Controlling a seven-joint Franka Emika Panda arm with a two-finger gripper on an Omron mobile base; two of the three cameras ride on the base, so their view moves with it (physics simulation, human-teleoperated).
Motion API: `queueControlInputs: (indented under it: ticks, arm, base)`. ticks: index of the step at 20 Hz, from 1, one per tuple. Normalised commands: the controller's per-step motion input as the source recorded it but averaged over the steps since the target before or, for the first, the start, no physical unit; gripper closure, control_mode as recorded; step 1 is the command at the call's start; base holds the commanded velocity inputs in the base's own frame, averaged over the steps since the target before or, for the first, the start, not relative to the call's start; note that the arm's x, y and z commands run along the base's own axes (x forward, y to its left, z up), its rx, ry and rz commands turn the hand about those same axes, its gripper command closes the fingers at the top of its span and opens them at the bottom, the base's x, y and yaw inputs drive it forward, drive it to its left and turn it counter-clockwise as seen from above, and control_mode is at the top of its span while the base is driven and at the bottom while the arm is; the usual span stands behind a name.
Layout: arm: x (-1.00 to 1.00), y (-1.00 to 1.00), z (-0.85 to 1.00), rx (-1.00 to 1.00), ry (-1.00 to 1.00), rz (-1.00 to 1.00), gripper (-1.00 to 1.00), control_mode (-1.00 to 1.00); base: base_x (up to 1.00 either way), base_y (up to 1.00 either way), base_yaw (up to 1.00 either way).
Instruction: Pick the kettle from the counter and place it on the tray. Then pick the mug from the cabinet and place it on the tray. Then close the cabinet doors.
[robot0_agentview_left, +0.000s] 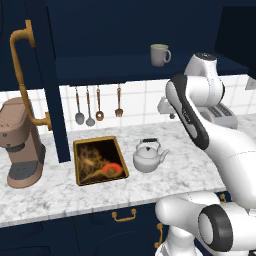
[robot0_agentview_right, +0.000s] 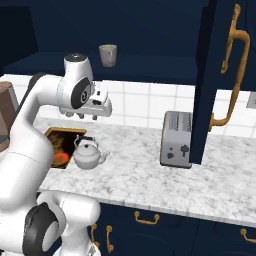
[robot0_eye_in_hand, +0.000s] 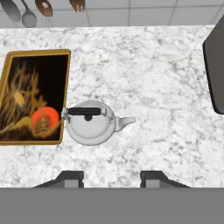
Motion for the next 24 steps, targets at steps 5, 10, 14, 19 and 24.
queueControlInputs:
  ticks: [5, 10, 14, 19, 24]
  arm:
    - [-0.15, 0.0, -0.68, -0.04, 0.15, 0.0, -1.0, -1.0]
    - [-0.14, 0.0, -0.81, -0.08, 0.14, 0.0, -1.0, -1.0]
    - [0.0, 0.02, 0.0, 0.0, 0.0, 0.0, -1.0, -1.0]
    - [0.18, 0.41, -0.16, 0.0, 0.0, -0.16, -1.0, -1.0]
    - [0.06, 0.37, -0.09, 0.0, 0.06, -0.63, -1.0, -1.0]
  base:
    - [0.0, 0.0, 0.0]
    - [0.0, 0.0, 0.0]
    - [0.0, 0.0, 0.0]
    - [0.0, 0.0, 0.0]
    - [0.0, 0.0, 0.0]
